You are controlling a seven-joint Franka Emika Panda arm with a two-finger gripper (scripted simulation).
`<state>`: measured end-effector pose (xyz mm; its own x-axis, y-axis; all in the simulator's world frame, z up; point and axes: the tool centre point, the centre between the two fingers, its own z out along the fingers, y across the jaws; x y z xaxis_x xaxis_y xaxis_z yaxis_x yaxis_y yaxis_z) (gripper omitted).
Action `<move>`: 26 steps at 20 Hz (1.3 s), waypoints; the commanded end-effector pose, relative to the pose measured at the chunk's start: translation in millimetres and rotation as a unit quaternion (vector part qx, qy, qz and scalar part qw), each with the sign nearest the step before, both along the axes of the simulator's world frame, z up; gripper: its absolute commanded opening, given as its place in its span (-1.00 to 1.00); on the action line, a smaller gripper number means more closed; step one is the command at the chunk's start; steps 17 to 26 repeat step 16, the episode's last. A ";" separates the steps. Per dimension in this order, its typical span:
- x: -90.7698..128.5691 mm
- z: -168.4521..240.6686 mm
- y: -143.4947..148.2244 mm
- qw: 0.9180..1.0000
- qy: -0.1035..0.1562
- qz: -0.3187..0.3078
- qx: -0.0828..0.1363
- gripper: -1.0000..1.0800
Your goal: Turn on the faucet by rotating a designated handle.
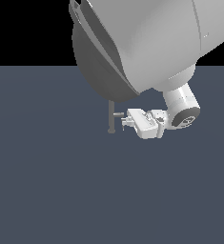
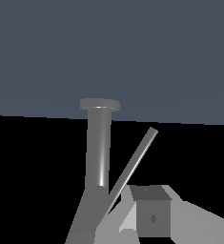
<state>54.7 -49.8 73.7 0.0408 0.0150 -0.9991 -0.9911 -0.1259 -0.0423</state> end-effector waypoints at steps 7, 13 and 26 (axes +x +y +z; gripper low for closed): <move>7.7 -27.1 0.7 1.000 0.013 -0.006 -0.005 -1.00; 13.1 -39.3 1.2 1.000 0.018 -0.007 -0.007 -1.00; 14.8 -43.1 1.3 1.000 0.019 -0.007 -0.007 -1.00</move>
